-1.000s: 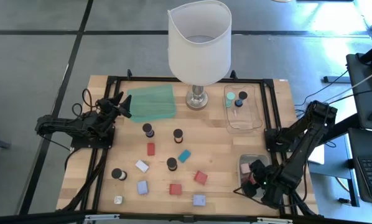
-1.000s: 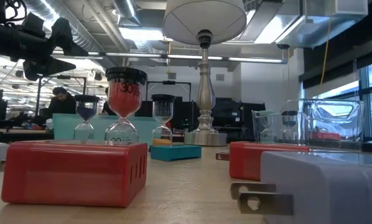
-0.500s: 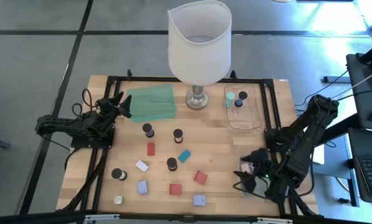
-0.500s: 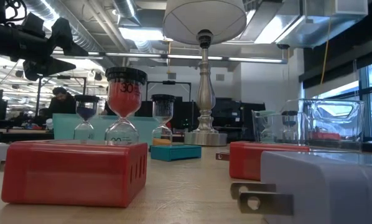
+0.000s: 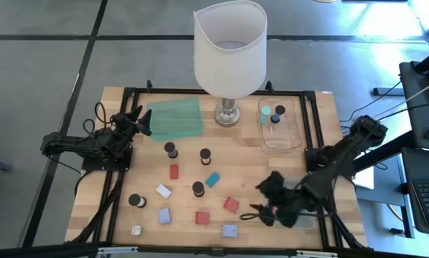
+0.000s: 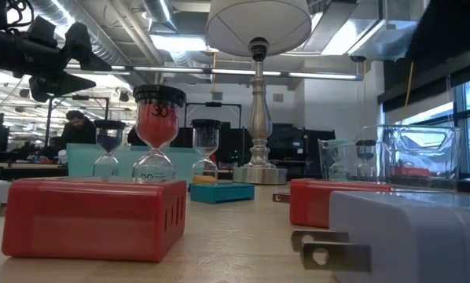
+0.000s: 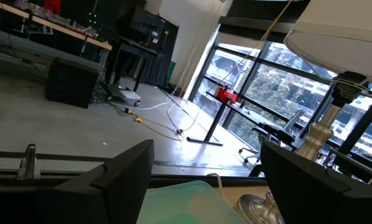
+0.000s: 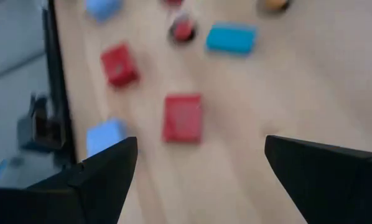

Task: Pick & Place Office items
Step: Put the top red charger adapter into the gray bin

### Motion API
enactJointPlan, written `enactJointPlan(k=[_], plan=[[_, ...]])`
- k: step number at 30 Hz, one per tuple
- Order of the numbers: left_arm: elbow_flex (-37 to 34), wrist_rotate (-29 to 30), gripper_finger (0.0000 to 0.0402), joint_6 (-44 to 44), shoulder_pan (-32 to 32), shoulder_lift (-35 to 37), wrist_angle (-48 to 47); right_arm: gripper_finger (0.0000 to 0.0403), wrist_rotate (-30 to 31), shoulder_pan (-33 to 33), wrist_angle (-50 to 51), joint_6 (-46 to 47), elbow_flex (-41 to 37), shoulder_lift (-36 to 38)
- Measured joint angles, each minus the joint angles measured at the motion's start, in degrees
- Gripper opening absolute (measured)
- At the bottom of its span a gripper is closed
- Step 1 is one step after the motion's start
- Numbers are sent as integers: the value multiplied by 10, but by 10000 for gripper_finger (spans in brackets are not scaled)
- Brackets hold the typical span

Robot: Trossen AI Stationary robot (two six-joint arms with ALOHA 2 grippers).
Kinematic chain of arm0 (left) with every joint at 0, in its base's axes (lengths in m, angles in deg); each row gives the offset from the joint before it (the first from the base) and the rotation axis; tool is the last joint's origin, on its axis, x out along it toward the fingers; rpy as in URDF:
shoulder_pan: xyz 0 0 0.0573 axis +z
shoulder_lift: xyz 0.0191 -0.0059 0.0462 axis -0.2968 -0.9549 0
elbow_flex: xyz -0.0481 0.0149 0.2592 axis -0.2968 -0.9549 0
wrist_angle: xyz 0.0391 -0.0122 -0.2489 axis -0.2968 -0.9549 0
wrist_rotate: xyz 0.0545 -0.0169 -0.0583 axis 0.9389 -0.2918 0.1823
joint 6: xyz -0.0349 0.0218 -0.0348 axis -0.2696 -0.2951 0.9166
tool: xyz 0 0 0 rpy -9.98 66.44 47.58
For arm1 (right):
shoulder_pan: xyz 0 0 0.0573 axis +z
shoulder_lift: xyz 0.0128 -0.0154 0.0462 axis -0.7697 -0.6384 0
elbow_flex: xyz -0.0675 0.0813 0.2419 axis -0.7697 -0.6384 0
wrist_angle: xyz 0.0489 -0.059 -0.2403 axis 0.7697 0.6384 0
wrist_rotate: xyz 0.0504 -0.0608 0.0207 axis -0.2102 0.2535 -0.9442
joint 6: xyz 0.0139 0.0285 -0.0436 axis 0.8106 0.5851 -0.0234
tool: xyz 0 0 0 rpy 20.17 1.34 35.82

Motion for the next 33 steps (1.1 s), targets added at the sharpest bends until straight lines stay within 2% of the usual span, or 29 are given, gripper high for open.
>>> enactJointPlan(k=[4,7,13,18,21,23,27,33], plan=[[0,0,290,0,0,0,0,354,-115,-32,-61,-28,0,-45],[0,0,290,0,0,0,0,363,-165,-50,-116,-31,0,-73],[0,0,290,0,0,0,0,396,-190,-83,-188,-64,0,-113],[0,0,290,0,0,0,0,399,-219,-107,-213,-70,0,-127],[0,0,290,0,0,0,0,399,-223,-117,-228,-76,0,-138],[0,0,290,0,0,0,0,399,-221,-121,-222,-111,0,-142],[0,0,290,0,0,0,0,399,-167,-118,-196,-185,0,-143],[0,0,290,0,0,0,0,399,-118,-110,-213,-184,0,-145]])
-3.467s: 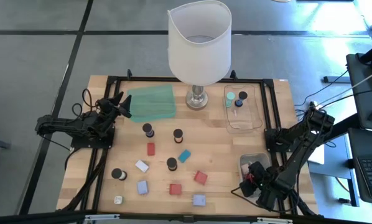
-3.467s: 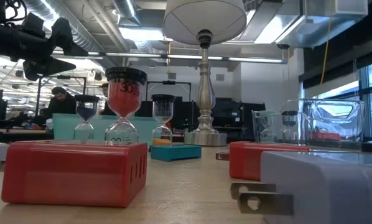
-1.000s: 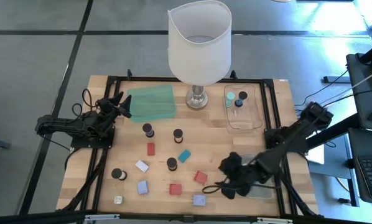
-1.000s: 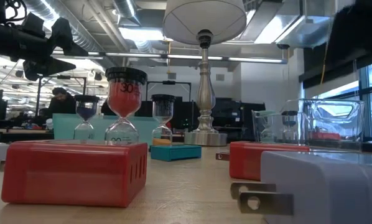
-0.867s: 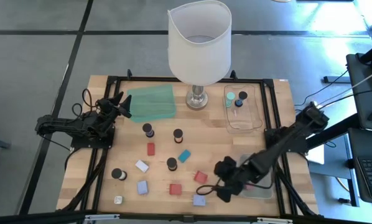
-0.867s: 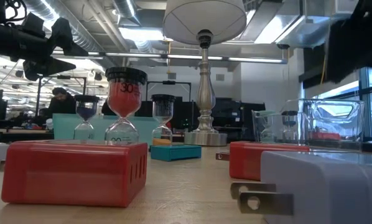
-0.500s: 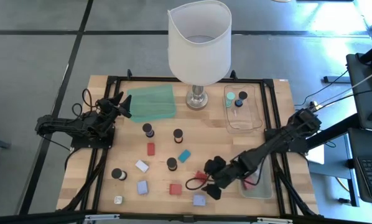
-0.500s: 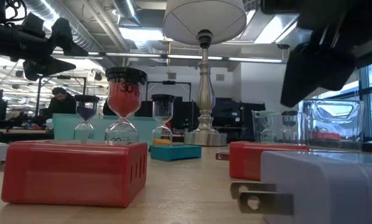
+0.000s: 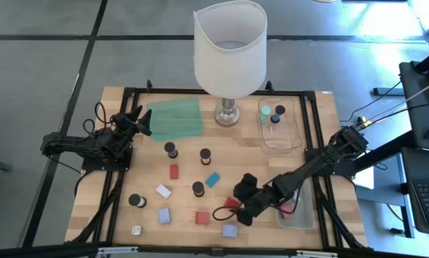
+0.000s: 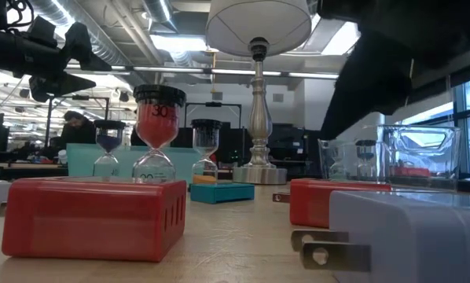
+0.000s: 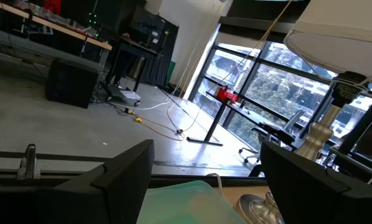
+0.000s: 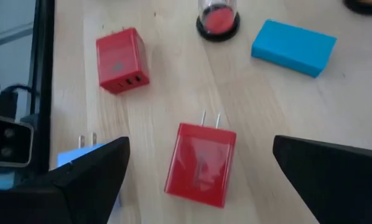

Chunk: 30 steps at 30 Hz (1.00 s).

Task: Pick & Place Office items
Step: Put the top red charger adapter into the gray bin

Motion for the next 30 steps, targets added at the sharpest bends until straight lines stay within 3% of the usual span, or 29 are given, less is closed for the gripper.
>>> enactJointPlan(k=[20,30], plan=[[0,0,290,0,0,0,0,398,18,2,-58,-31,0,-106],[0,0,290,0,0,0,0,398,12,2,-61,-38,0,-109]])
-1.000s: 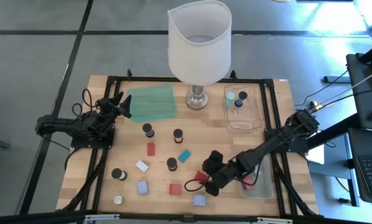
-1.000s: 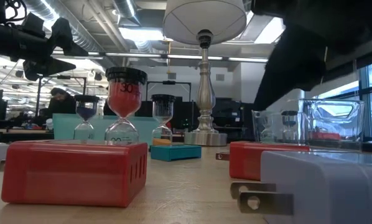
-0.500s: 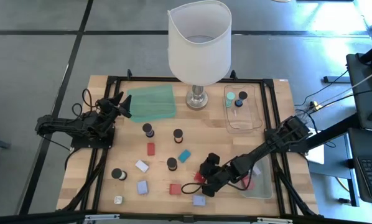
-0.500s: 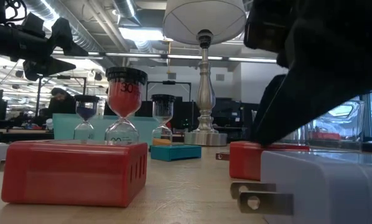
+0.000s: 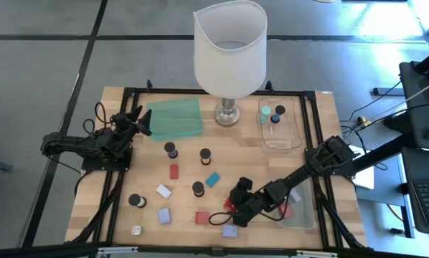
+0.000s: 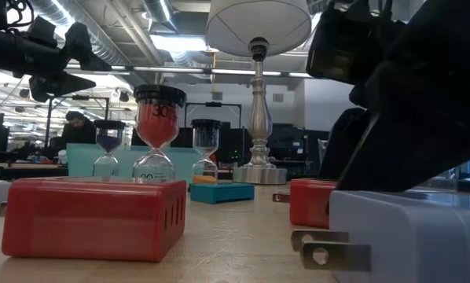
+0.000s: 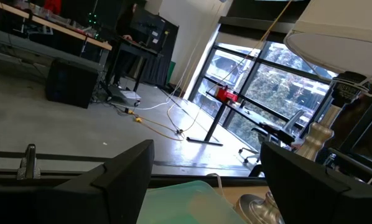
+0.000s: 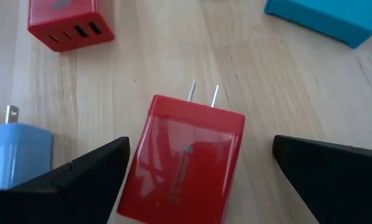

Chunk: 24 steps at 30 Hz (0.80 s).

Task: Pick & Place Office items
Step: Put the top red charger adapter into the gray bin

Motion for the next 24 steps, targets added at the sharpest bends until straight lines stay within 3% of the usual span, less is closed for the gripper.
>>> enactJointPlan(k=[12,16,24], plan=[[0,0,290,0,0,0,0,387,-1,0,-4,0,0,0],[0,0,290,0,0,0,0,343,2,1,-4,-13,0,-1],[0,0,290,0,0,0,0,210,-30,2,-8,-31,0,2]])
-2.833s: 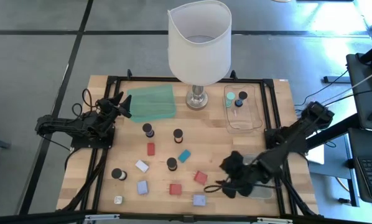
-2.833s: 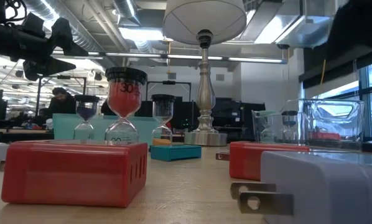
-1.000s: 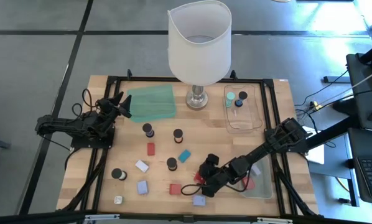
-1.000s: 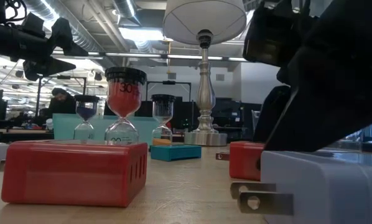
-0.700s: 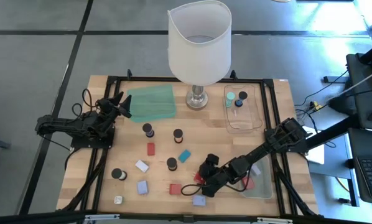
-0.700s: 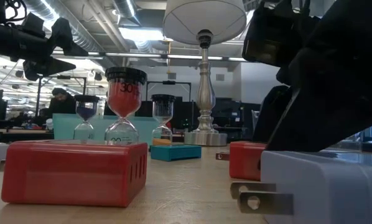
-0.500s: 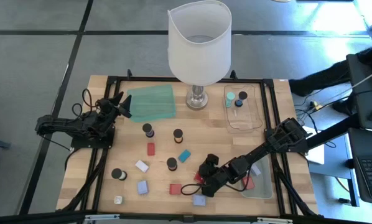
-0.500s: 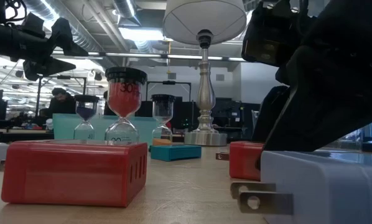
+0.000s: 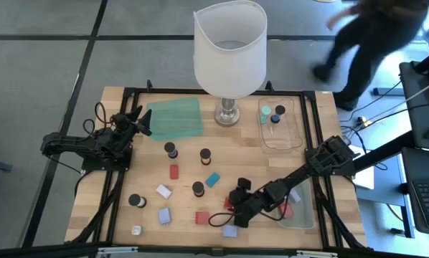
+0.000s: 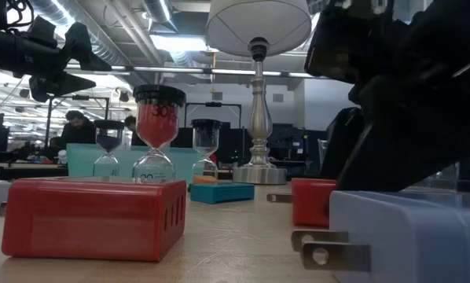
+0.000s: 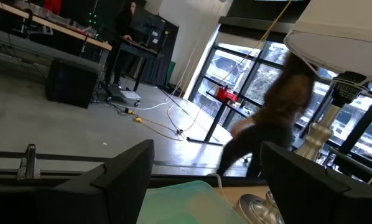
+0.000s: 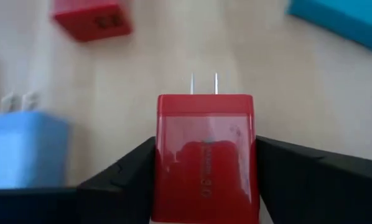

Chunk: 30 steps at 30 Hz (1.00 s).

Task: Pick & Place Office items
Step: Put the top red charger adapter into the gray bin

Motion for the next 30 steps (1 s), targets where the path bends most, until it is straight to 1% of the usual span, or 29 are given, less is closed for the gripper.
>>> enactJointPlan(k=[3,6,13,19,23,25,27,30], plan=[[0,0,290,0,0,0,0,212,-23,1,6,-12,-1,15],[0,0,290,0,0,0,0,212,-10,1,9,-12,-1,49],[0,0,290,0,0,0,0,212,56,7,88,-12,0,150],[0,0,290,0,0,0,0,223,163,52,209,11,0,255],[0,0,290,0,0,0,0,219,229,101,302,70,0,307],[0,0,290,0,0,0,0,219,250,126,351,116,0,321],[0,0,290,0,0,0,0,221,258,151,407,180,0,327],[0,0,290,0,0,0,0,222,256,188,503,312,0,327]])
